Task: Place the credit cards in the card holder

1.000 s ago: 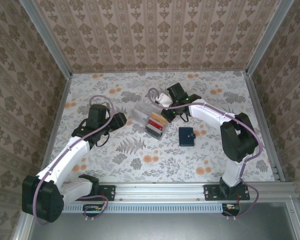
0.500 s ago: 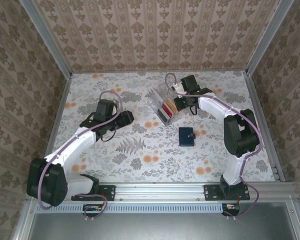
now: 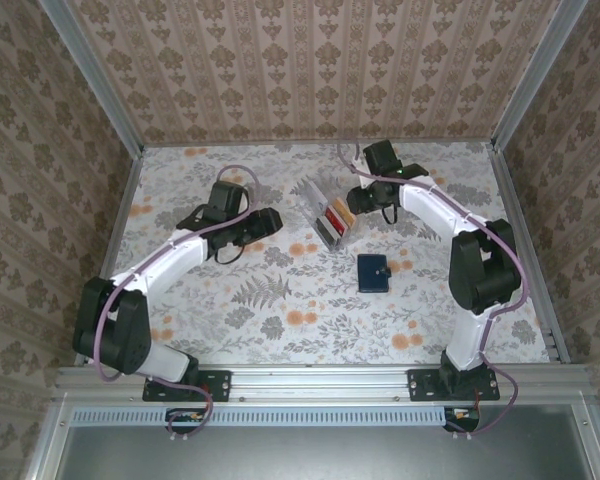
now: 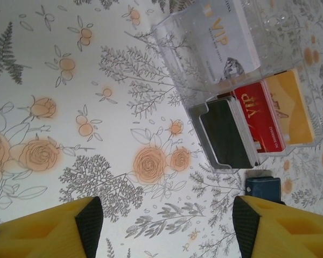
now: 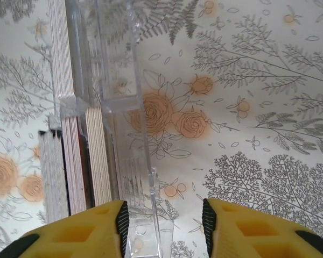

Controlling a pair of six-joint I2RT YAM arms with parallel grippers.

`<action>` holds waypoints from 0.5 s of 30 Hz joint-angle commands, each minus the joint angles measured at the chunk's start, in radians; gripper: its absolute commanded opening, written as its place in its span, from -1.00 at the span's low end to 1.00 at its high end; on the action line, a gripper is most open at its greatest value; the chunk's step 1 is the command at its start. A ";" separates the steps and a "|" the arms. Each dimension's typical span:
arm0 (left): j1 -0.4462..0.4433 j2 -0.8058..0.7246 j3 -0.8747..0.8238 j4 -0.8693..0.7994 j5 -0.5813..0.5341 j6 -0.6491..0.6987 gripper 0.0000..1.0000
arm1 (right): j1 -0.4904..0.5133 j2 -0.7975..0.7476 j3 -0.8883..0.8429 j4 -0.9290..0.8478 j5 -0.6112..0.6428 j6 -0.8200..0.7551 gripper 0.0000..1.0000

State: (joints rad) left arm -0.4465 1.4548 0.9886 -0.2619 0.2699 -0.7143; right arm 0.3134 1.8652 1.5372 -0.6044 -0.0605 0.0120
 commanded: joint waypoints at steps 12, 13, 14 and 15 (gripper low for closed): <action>0.039 -0.055 0.011 0.038 -0.170 0.021 0.61 | 0.204 0.107 0.345 -0.440 0.153 0.198 -0.17; 0.047 -0.066 -0.001 0.050 -0.179 0.020 0.65 | 0.224 0.125 0.355 -0.449 0.198 0.213 -0.17; 0.053 -0.078 -0.012 0.061 -0.183 0.017 0.66 | 0.240 0.136 0.358 -0.451 0.237 0.220 -0.17; 0.061 -0.090 -0.026 0.074 -0.188 0.016 0.69 | 0.261 0.149 0.365 -0.451 0.282 0.219 -0.16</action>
State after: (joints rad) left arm -0.4038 1.4181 0.9909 -0.2279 0.1383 -0.7063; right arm 0.5495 1.9617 1.8797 -0.9627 0.0448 0.1883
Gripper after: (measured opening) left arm 0.838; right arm 0.416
